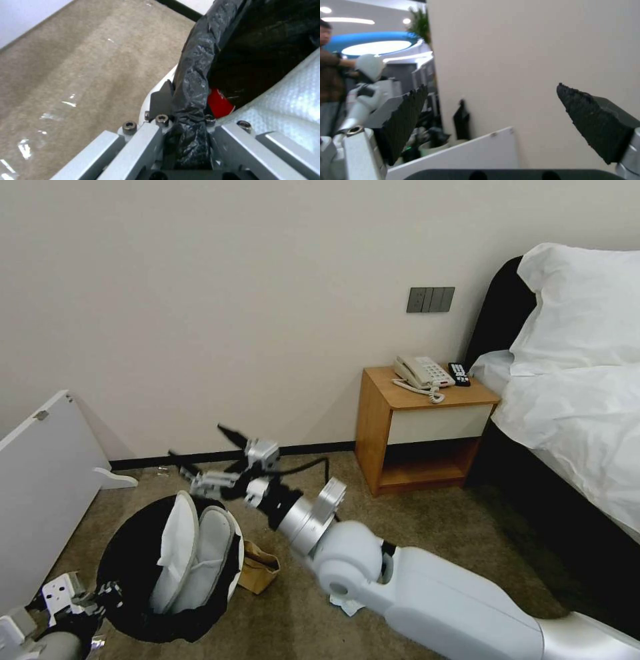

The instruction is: Pick up the trash bin, then pick up the garbage from the floor and place it into the trash bin.

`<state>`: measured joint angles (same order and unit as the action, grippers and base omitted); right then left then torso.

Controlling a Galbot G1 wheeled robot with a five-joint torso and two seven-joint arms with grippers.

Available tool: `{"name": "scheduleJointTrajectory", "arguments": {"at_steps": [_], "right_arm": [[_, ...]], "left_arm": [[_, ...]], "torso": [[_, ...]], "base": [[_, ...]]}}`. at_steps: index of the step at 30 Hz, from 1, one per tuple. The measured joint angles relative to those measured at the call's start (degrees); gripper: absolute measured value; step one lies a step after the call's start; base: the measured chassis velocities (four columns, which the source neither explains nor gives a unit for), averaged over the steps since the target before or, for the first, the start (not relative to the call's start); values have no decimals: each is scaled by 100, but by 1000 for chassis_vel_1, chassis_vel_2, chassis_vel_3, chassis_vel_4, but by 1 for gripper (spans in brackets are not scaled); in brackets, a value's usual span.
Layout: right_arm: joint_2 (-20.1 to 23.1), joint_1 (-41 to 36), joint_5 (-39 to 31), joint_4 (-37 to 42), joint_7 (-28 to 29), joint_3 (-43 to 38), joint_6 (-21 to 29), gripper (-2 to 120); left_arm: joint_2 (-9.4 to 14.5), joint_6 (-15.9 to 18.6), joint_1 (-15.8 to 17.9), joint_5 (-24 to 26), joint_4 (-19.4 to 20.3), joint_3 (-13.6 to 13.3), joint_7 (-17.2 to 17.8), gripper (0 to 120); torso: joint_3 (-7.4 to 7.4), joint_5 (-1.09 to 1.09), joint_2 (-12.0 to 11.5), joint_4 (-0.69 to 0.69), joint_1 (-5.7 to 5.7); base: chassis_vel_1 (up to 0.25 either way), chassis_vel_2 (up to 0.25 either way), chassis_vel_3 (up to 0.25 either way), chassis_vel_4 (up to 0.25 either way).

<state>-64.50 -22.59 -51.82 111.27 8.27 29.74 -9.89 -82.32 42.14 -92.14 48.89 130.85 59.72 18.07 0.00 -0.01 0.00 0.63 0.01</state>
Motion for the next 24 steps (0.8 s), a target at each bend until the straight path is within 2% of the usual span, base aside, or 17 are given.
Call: {"name": "scheduleJointTrajectory", "arguments": {"at_steps": [8, 16, 20, 22, 23, 24], "right_arm": [[844, -507, -52, 416, -92, -1357, -2, 100], [1237, -1080, 81, 661, 31, -2451, -119, 100], [1306, -1257, 302, 684, 139, -2654, -195, 100], [1423, -1804, 644, 894, 358, -3118, -170, 100], [1423, -1804, 644, 894, 358, -3118, -170, 100], [1476, -2129, 797, 995, 421, -3337, -133, 100]], "left_arm": [[20, 0, -71, 7, -79, 319, -14, 2], [-49, 0, -111, -8, -90, 459, -16, 2], [-73, 0, -135, -8, -61, 493, -16, 2], [-116, 0, -172, 0, -7, 509, -16, 2], [-116, 0, -172, 0, -7, 509, -16, 2], [-135, -1, -184, 0, 8, 513, -16, 2]], "torso": [[0, 0, 0, 0, 0], [0, 1, 0, 0, 0], [0, 0, 0, -2, 0], [0, 0, 0, -1, 0], [0, 0, 0, -1, 0], [0, 0, 0, 2, 0]], "base": [[0, 0, 0, 0], [0, 0, 0, 0], [0, 0, 0, 0], [0, 0, 0, 0], [0, 0, 0, 0], [0, 0, 0, 0]]}}
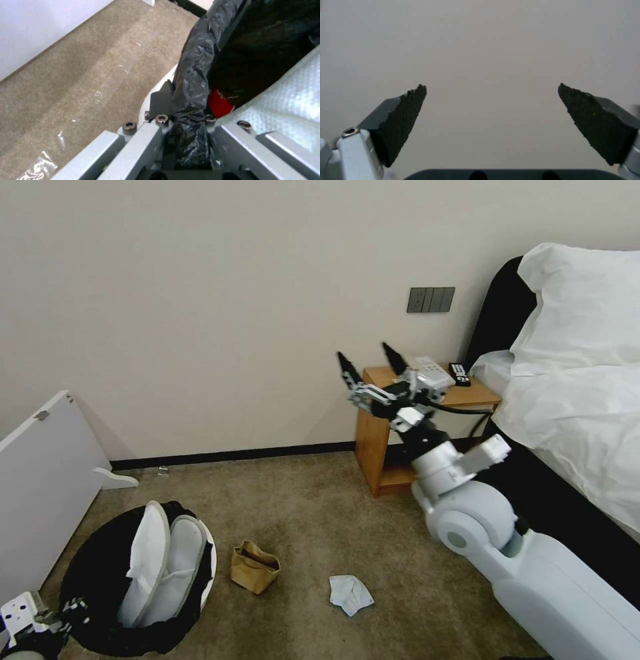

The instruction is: Pick up the trash bin, then pick up the garbage from the floor and place it into the trash bin.

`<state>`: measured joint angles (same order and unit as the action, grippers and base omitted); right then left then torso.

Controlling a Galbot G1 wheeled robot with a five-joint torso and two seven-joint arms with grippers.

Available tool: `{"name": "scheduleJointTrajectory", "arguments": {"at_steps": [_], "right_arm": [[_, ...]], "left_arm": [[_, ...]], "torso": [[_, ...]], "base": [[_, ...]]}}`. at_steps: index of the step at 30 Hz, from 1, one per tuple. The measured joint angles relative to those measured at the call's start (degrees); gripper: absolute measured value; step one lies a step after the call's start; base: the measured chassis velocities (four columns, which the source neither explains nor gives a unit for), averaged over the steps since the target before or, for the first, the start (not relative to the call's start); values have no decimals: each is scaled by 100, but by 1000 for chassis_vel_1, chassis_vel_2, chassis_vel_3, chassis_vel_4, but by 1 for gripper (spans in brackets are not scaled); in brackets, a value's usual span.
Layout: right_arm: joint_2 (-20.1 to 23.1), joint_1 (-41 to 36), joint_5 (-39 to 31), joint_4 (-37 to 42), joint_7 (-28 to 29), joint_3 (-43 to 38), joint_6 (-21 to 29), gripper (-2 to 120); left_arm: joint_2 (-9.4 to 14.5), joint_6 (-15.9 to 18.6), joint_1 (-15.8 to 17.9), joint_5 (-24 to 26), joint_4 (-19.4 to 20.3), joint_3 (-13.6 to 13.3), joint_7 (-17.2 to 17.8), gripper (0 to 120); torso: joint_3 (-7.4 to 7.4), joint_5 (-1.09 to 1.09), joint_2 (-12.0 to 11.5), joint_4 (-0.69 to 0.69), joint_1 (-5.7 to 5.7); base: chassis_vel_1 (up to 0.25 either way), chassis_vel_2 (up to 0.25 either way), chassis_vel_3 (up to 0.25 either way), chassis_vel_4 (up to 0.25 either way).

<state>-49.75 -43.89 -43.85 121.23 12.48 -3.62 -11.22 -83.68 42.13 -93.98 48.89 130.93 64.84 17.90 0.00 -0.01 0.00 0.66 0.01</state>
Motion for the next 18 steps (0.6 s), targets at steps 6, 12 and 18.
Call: {"name": "scheduleJointTrajectory", "arguments": {"at_steps": [6, 12, 18], "right_arm": [[70, -1225, 642, 297, 104, -865, 35, 100], [9, -1881, 939, 375, 111, -1379, -39, 100], [-152, -2324, 1274, 394, 153, -1798, 16, 100]], "left_arm": [[-71, 0, -17, -43, 34, -10, -19, 2], [-84, 0, -40, -127, -4, -10, -71, 2], [-106, 0, -45, -149, -8, -68, -91, 2]], "torso": [[0, 0, 0, -1, 0], [0, 1, 0, -3, 0], [-1, 0, 0, -1, 0]], "base": [[0, 0, 0, 0], [0, 0, 0, 0], [0, 0, 0, 0]]}}
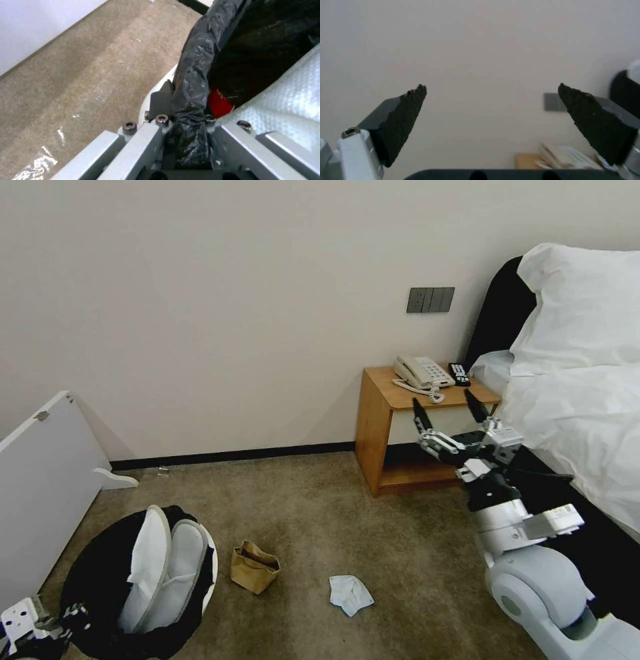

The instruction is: Pick up the trash bin, then pick up the garbage from the floor and place it into the trash bin.

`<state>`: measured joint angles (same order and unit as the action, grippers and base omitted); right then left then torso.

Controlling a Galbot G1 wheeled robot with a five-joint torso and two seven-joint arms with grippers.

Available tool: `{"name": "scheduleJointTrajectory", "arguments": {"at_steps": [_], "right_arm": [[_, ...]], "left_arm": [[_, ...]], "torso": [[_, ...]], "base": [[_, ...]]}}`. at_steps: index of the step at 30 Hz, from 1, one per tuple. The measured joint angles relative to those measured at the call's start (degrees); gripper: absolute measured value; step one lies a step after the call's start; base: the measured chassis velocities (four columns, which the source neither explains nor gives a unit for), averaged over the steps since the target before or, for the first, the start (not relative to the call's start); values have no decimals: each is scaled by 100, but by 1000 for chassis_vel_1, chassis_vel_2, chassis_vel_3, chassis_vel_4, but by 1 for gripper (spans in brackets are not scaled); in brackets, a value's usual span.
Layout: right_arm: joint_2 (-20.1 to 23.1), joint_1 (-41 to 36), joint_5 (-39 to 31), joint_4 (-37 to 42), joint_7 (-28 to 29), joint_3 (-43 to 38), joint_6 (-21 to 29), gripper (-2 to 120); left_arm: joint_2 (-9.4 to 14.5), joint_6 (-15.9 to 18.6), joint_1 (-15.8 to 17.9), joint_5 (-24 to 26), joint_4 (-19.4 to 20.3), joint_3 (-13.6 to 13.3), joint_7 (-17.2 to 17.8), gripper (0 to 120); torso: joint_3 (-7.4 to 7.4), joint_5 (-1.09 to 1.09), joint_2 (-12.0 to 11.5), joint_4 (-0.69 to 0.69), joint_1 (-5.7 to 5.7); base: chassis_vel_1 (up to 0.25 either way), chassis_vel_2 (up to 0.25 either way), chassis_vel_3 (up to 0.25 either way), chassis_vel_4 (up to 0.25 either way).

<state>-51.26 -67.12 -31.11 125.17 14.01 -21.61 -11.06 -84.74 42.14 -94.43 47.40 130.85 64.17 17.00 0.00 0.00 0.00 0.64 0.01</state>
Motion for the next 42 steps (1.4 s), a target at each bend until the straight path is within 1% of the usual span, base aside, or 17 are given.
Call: {"name": "scheduleJointTrajectory", "arguments": {"at_steps": [5, 6, 7, 8, 9, 11, 12, 13, 16, 18, 19, 20, 22, 25, 27, 34, 42], "right_arm": [[-34, -388, 56, 63, 235, -49, 196, 100], [-27, -507, -61, 92, 421, 15, 409, 100], [-27, -507, -61, 92, 421, 15, 409, 100], [6, -575, -391, 152, 754, 161, 811, 100], [6, -575, -391, 152, 754, 161, 811, 100], [62, -586, -1162, 249, 1300, 469, 1570, 100], [75, -567, -1402, 264, 1474, 572, 1795, 100], [75, -567, -1402, 264, 1474, 572, 1795, 100], [117, -423, -2263, 272, 2018, 959, 2591, 100], [121, -405, -2337, 272, 2054, 981, 2666, 100], [149, -240, -2937, 268, 2369, 1142, 3175, 100], [149, -240, -2937, 268, 2369, 1142, 3175, 100], [192, -52, -3580, 226, 2628, 1291, 3616, 100], [197, 61, -3911, 188, 2742, 1342, 3821, 100], [194, 236, -4500, 160, 2940, 1413, 4234, 100], [103, 526, -5186, -77, 3240, 1661, 4874, 100], [-65, 781, -5488, -490, 3406, 1879, 5022, 100]], "left_arm": [[15, 0, 19, -2, -21, -46, -10, 2], [23, 0, 35, -7, -49, -65, -12, 2], [23, 0, 35, -7, -49, -65, -12, 2], [24, 0, 53, -11, -71, -82, -15, 2], [24, 0, 53, -11, -71, -82, -15, 2], [17, -1, 60, -34, -89, -100, -35, 2], [16, 0, 58, -52, -93, -103, -52, 2], [16, 0, 58, -52, -93, -103, -52, 2], [16, 0, 55, -78, -105, -103, -81, 2], [17, 0, 56, -78, -106, -102, -81, 2], [19, -1, 59, -83, -113, -101, -84, 2], [19, -1, 59, -83, -113, -101, -84, 2], [19, 0, 59, -88, -113, -100, -85, 2], [19, -1, 58, -88, -116, -94, -88, 2], [20, 0, 53, -94, -128, -89, -94, 2], [-2, -1, 62, -135, -156, -97, -105, 2], [-8, 0, 64, -147, -172, -90, -118, 2]], "torso": [[0, 0, 0, 0, 0], [0, 0, 0, 1, 0], [0, 0, 0, 1, 0], [0, 0, 0, 1, 0], [0, 0, 0, 1, 0], [0, 0, 0, 0, 0], [0, 1, 0, -1, 0], [0, 1, 0, -1, 0], [0, 0, 0, -1, 0], [0, 0, 0, -1, 0], [0, 1, 0, -1, 0], [0, 1, 0, -1, 0], [0, 1, 0, 0, 0], [0, 1, 0, 0, 0], [0, 1, 0, -1, 0], [0, 1, 0, 1, 0], [0, 1, 0, 0, 0]], "base": [[0, 0, 0, 0], [0, 0, 0, 0], [0, 0, 0, 0], [0, 0, 0, 0], [0, 0, 0, 0], [0, 0, 0, 0], [0, 0, 0, 0], [0, 0, 0, 0], [0, 0, 0, 0], [0, 0, 0, 0], [0, 0, 0, 0], [0, 0, 0, 0], [0, 0, 0, 0], [0, 0, 0, 0], [0, 0, 0, 0], [0, 0, 0, 0], [0, 0, 0, 0]]}}
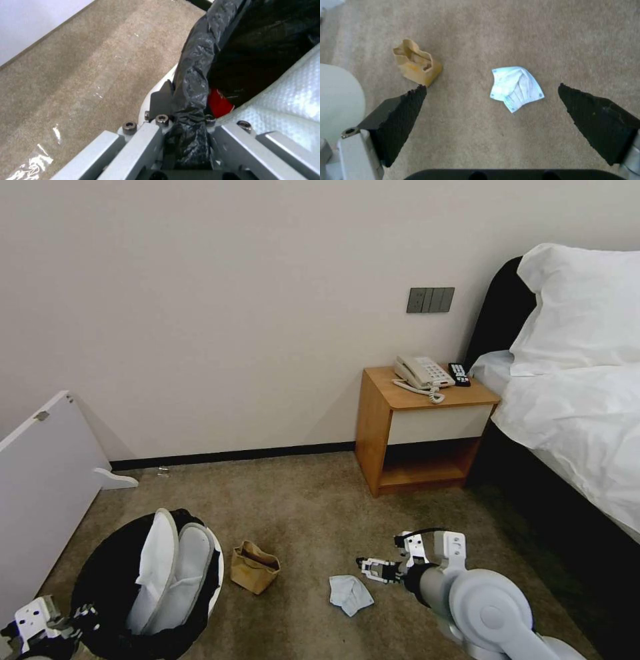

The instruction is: Pick up the trash bin, then pick up the garbage from the floor and place it into the trash bin.

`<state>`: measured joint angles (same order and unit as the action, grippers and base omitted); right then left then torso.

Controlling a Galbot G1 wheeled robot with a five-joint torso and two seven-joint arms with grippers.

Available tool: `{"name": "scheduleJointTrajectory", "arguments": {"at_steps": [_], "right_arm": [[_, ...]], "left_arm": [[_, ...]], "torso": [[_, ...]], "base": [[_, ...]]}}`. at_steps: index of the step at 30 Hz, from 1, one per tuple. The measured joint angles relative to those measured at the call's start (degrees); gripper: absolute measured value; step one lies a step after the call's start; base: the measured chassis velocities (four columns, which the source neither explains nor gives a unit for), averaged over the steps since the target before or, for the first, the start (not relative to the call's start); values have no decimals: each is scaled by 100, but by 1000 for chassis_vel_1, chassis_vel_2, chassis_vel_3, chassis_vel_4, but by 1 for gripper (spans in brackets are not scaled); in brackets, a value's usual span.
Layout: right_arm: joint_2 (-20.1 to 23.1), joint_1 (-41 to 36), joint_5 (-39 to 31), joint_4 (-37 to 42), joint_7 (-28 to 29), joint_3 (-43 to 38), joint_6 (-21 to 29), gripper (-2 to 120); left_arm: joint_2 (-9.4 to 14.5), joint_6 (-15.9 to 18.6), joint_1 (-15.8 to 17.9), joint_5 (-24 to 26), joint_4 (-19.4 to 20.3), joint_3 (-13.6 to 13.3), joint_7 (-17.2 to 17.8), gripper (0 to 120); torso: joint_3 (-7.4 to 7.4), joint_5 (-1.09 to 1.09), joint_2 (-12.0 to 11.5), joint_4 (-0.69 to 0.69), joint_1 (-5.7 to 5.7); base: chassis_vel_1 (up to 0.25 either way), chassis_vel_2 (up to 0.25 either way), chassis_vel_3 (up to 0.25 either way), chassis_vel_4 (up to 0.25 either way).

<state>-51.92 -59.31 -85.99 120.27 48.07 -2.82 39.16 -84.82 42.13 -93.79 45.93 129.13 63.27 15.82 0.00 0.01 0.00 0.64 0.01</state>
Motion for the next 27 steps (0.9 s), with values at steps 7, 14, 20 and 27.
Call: {"name": "scheduleJointTrajectory", "arguments": {"at_steps": [7, 14, 20, 27], "right_arm": [[-302, 274, 187, -880, -193, 330, -48, 100], [-436, 426, 382, -1325, -420, 450, -130, 100], [-693, 661, 698, -2040, -784, 625, -263, 100], [-975, 794, 896, -2584, -1019, 711, -317, 100]], "left_arm": [[-26, 0, 12, -39, -51, -14, -1, 2], [-46, 0, 13, -76, -95, -15, -6, 2], [-60, 0, 36, -106, -176, -13, -15, 2], [-60, 0, 54, -117, -198, -36, -15, 2]], "torso": [[0, -1, 0, 0, 0], [0, 0, 0, 0, 0], [0, 0, 0, 0, 0], [0, 0, 0, 0, 0]], "base": [[0, 0, 0, 0], [0, 0, 0, 0], [0, 0, 0, 0], [0, 0, 0, 0]]}}
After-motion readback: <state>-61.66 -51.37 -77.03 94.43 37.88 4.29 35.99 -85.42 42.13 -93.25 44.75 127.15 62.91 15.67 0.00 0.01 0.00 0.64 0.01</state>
